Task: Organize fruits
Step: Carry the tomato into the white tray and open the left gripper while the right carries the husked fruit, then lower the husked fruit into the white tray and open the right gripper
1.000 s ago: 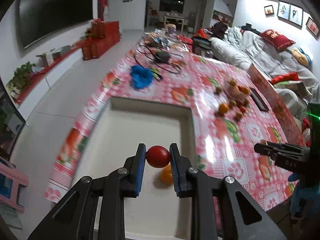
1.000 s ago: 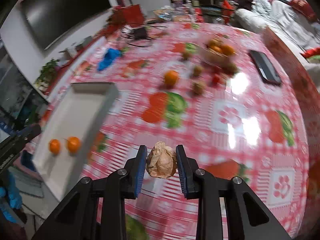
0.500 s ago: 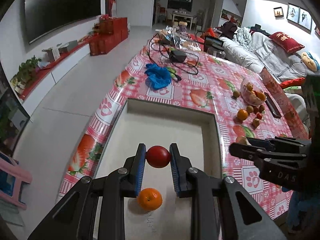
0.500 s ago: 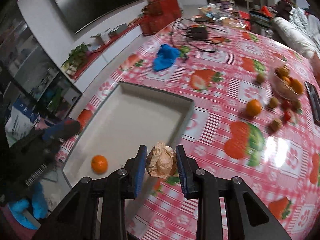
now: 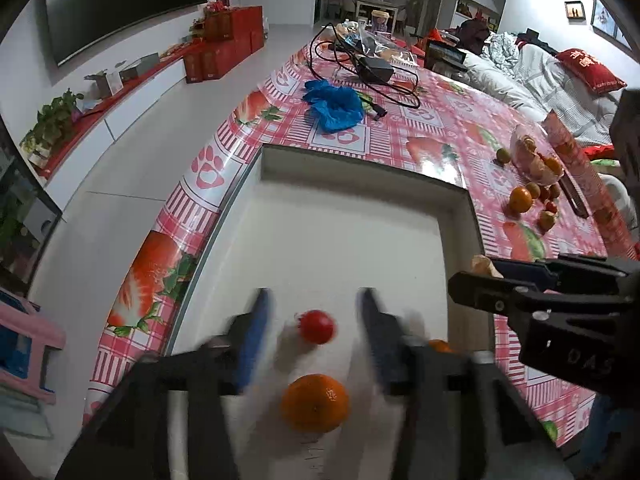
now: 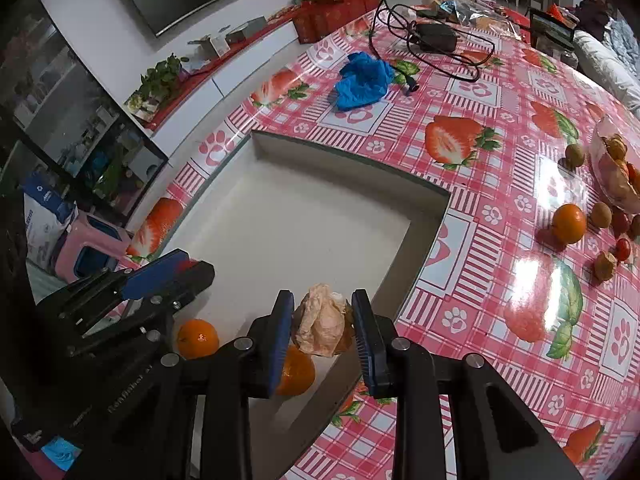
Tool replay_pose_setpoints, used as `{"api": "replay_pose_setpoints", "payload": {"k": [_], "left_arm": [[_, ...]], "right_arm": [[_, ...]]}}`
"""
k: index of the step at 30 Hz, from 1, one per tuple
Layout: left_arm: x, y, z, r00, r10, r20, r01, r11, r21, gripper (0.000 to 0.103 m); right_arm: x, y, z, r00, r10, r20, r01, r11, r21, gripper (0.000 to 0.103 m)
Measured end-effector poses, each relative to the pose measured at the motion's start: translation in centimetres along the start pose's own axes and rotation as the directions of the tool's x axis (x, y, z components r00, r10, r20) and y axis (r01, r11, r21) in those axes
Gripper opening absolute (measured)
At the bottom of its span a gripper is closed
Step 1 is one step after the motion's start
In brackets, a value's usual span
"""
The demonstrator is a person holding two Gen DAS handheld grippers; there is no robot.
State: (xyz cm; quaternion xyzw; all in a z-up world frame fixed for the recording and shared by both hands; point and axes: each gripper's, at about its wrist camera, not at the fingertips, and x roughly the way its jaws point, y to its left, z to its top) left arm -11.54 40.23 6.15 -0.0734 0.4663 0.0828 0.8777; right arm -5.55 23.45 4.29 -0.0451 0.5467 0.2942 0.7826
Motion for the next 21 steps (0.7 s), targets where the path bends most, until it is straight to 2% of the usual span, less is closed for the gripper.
{"api": "replay_pose_setpoints", "payload": {"k": [1,3,4,5,8,11,12,13,14,21], "left_arm": [[-0.2,0.0,-0.1,1.0,0.015,0.011,-0.015,1.0,0.0,0.073],[-0.4,0.0,0.0,0.999,0.038,0.014,-0.038,0.999,-0.002,0.074],[-0.3,0.1,0.2,0.999,0.032,0.005,-0.032,0.999,-0.01,0.079],[-0.3,0.2,0.2,1.0,0.026,0.0,-0.026,1.0,-0.018,0.08],[-0.7,0.1,0.7,1.0,0.01,-0.01,-0.01,0.999,-0.033,0.08],[-1.9,-0.7,1.4,1.0,0.008,0.003,-0.008,1.0,-0.007,0.08],[-2.7,-1.2,1.8,1.0,0.004,0.017,-0.005,1.0,0.007,0.08],[-3.2,-1.5,2.1,1.0,0.001,0.026,-0.001,1.0,0.015,0.08],[-3.8,-1.8,2.4,0.999,-0.004,0.036,0.004,1.0,0.022,0.081],[-8.0,-5.6,5.4,0.994,-0.071,0.081,0.064,0.994,0.085,0.081]], "right_arm": [[0.1,0.0,0.0,1.0,0.001,-0.004,-0.001,1.0,0.0,0.032],[0.0,-0.2,0.1,1.0,-0.004,-0.005,0.004,1.0,0.005,0.04],[-0.1,-0.4,0.1,1.0,-0.01,-0.001,0.01,1.0,0.011,0.052],[-0.3,-0.6,0.1,1.0,-0.008,0.002,0.008,1.0,0.015,0.057],[-1.1,-1.0,0.1,1.0,-0.001,0.008,0.001,1.0,0.025,0.057],[-2.4,-1.4,0.1,1.0,-0.011,0.027,0.01,1.0,0.022,0.059],[-3.1,-1.5,0.2,0.999,-0.016,0.037,0.015,1.0,0.021,0.065],[-3.8,-1.8,0.2,0.998,-0.023,0.052,0.022,0.999,0.024,0.087],[-4.8,-2.2,0.3,0.997,-0.032,0.075,0.03,0.999,0.03,0.1],[-11.2,-5.9,1.2,0.979,-0.082,0.184,0.069,0.995,0.076,0.1]]}}
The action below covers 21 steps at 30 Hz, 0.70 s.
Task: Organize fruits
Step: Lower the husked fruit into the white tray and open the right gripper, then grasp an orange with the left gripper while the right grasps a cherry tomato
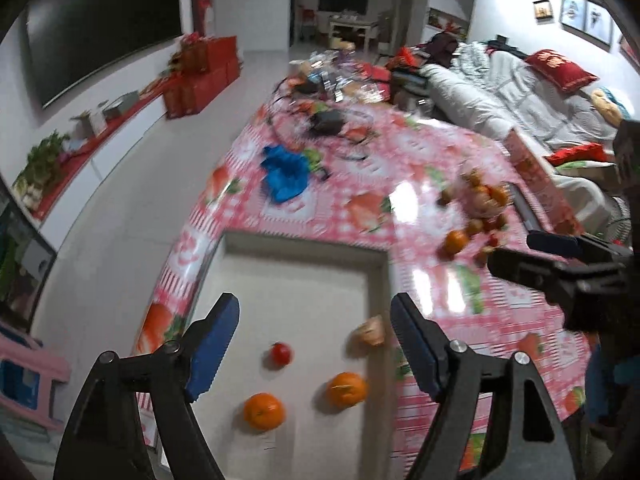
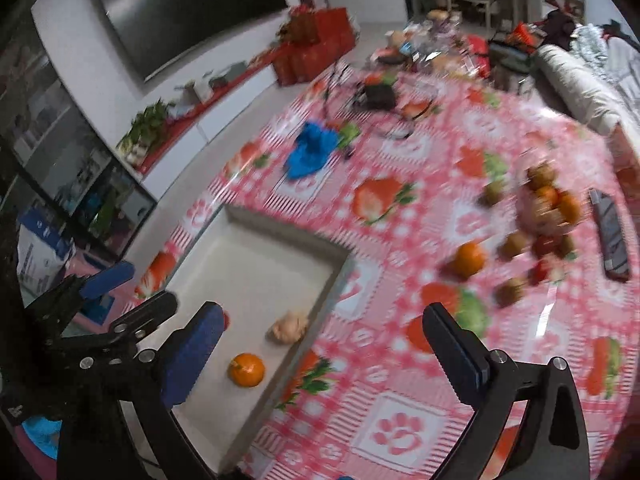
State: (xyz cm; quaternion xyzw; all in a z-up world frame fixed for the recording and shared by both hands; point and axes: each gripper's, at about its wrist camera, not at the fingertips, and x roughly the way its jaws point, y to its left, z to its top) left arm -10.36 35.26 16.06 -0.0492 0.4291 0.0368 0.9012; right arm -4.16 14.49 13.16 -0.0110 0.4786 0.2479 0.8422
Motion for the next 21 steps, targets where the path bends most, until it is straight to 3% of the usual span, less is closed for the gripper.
{"api": "replay_pose_setpoints", "payload": {"k": [6,10,13,18,21], "left_arm": [[-2.4,-4.2,3.9,0.997,-0.042,0.067,0.036,0.996,0.084,0.081],[-1.9,-7.1,6.2,0.994,-0.061,0.094,0.05,0.992,0.115,0.084],[1.1,-9.8,6.5,0.995,-0.083,0.058,0.074,0.987,0.144,0.084],[8.8,-14.5,4.5,0.997,-0.048,-0.057,0.059,0.974,0.219,0.084],[12.4,-16.3,3.5,0.997,-0.021,-0.074,0.039,0.966,0.257,0.084]], "right_arm": [[-4.8,-5.8,2.0,0.993,-0.091,0.08,0.085,0.993,0.076,0.1],[-6.1,-9.9,2.4,0.987,-0.137,0.089,0.124,0.982,0.14,0.1],[-4.9,-13.1,1.7,0.98,-0.191,0.047,0.18,0.968,0.176,0.1],[-1.2,-18.2,-1.4,0.973,-0.22,-0.064,0.229,0.938,0.26,0.1],[0.8,-20.5,-3.6,0.96,-0.255,-0.118,0.278,0.924,0.264,0.1]]}}
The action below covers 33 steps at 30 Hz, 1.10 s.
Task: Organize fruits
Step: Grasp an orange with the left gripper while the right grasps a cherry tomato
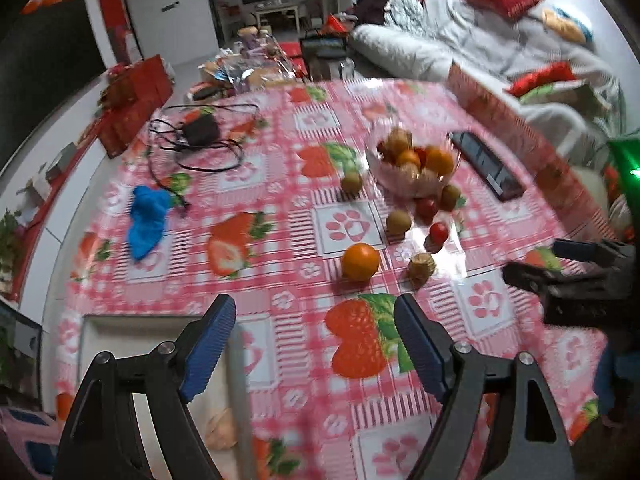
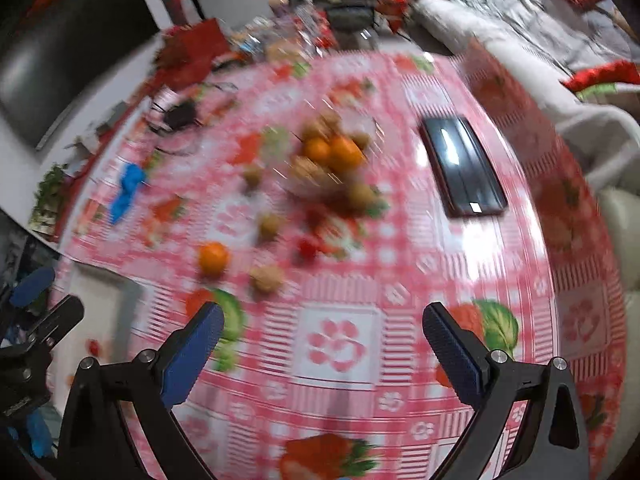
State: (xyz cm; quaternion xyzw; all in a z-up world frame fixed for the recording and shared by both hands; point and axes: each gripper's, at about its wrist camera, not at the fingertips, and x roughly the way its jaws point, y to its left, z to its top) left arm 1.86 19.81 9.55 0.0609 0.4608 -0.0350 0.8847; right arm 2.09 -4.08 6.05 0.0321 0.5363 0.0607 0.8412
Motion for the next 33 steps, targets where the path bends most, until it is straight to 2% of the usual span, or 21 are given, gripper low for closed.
{"api": "replay_pose_setpoints", "payload": {"k": [5,9,15,18,24,27,29,30,31,32,33], "left_arm": [[4.8,-2.1,0.7,1.0,0.022,0.003,-0.022,0.999,0.026,0.084],[8.0,-2.8,0.7,0.999,0.022,-0.034,-0.021,0.999,0.027,0.084],[10.9,-2.8,0.6,0.997,-0.006,-0.071,0.005,1.0,-0.013,0.084],[11.2,-2.8,0.9,0.998,-0.018,-0.055,0.016,1.0,-0.024,0.084],[11.5,-1.7,1.5,0.999,-0.029,-0.042,0.025,0.997,-0.075,0.069],[11.5,-1.6,1.7,0.999,-0.032,-0.038,0.029,0.997,-0.074,0.057],[11.5,-1.9,1.7,0.999,-0.036,-0.03,0.034,0.998,-0.06,0.045],[11.5,-2.1,1.7,0.999,-0.041,-0.026,0.04,0.998,-0.05,0.043],[11.4,-2.3,1.6,0.999,-0.039,-0.023,0.038,0.998,-0.044,0.037],[11.3,-2.4,1.6,0.999,-0.04,-0.02,0.039,0.999,-0.036,0.037],[11.2,-2.6,1.4,0.999,-0.033,-0.016,0.033,0.999,-0.028,0.037]], "right_arm": [[2.7,-1.7,-1.6,0.996,-0.084,-0.003,0.084,0.996,-0.042,0.1],[4.3,-2.1,-2.3,0.993,-0.122,0.006,0.122,0.989,-0.085,0.1],[6.6,-1.5,-1.6,0.996,-0.08,0.03,0.082,0.992,-0.1,0.1],[7.2,-0.7,-0.9,0.996,-0.074,0.058,0.081,0.99,-0.114,0.1],[8.4,0.7,0.8,0.993,-0.061,0.098,0.073,0.99,-0.123,0.099],[8.7,1.7,1.5,0.99,-0.051,0.129,0.07,0.986,-0.151,0.085],[8.9,2.3,2.0,0.989,-0.042,0.143,0.065,0.985,-0.163,0.072],[9.1,2.7,2.2,0.988,-0.038,0.149,0.063,0.984,-0.166,0.067],[9.1,3.0,2.3,0.988,-0.036,0.153,0.062,0.983,-0.172,0.058],[9.1,3.3,2.3,0.987,-0.031,0.159,0.06,0.982,-0.181,0.046],[9.0,3.4,2.3,0.986,-0.037,0.165,0.068,0.98,-0.187,0.041]]}}
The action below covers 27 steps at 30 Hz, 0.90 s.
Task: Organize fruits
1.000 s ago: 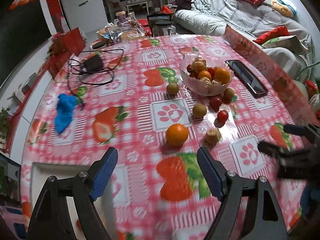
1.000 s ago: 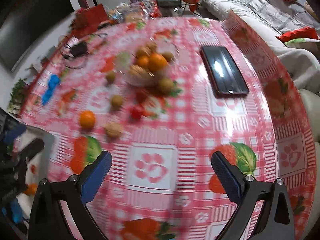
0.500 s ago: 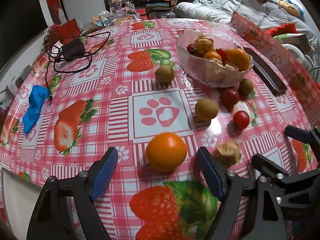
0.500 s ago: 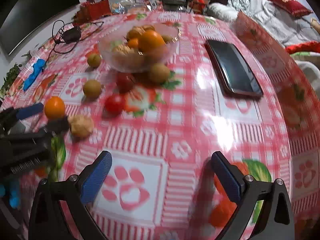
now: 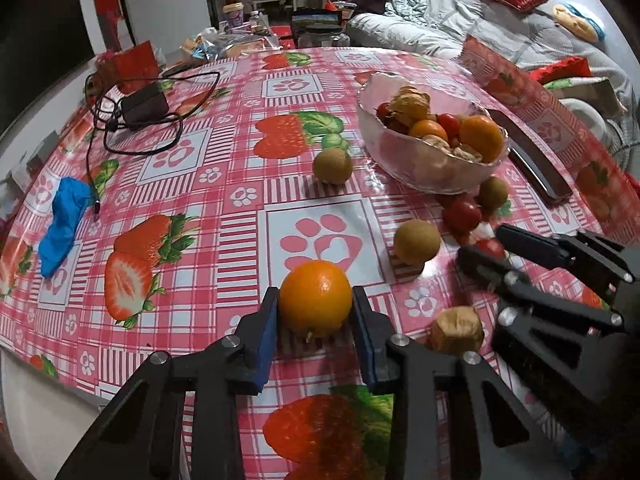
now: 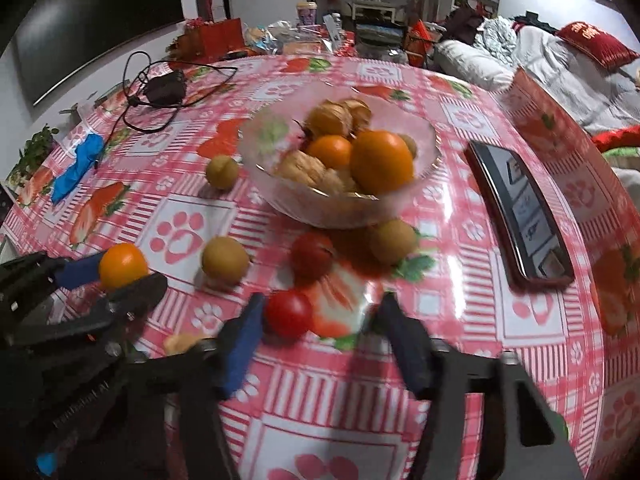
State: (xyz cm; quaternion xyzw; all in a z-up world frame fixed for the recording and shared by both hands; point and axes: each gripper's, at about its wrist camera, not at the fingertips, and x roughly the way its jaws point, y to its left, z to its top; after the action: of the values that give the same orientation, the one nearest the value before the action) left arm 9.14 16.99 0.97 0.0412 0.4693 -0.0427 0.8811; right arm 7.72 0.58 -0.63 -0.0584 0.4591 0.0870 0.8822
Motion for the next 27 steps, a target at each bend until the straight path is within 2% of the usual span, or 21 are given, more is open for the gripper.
{"api": "replay_pose_setpoints", "payload": {"k": [1,2,8,13,20,27], "left_arm": [[-0.1,0.0,-0.2,1.0,-0.002,0.002,0.002,1.0,0.001,0.037],[-0.3,0.0,-0.4,1.0,-0.006,0.001,0.006,1.0,-0.002,0.037],[-2.2,0.1,-3.2,1.0,-0.021,-0.015,0.021,1.0,-0.018,0.037],[-5.0,0.2,-7.0,0.999,-0.018,-0.028,0.017,0.999,-0.04,0.037],[-8.6,0.4,-12.2,0.999,0.005,-0.054,-0.01,0.996,-0.086,0.038],[-11.1,0.4,-16.0,0.999,0.007,-0.053,-0.013,0.993,-0.119,0.038]], "right_arm": [[-0.1,0.0,-0.1,1.0,0.014,0.003,-0.014,1.0,-0.003,0.024],[-0.2,0.0,-0.2,1.0,0.029,0.002,-0.029,1.0,-0.001,0.023],[-1.8,-1.0,-2.1,0.997,0.073,-0.001,-0.072,0.997,0.036,0.023],[-4.2,-1.6,-5.3,0.995,0.098,-0.031,-0.097,0.994,0.042,0.023],[-8.0,-2.2,-9.7,0.988,0.14,-0.062,-0.132,0.985,0.107,0.023],[-11.2,-1.1,-13.6,0.988,0.139,-0.062,-0.131,0.984,0.121,0.023]]}}
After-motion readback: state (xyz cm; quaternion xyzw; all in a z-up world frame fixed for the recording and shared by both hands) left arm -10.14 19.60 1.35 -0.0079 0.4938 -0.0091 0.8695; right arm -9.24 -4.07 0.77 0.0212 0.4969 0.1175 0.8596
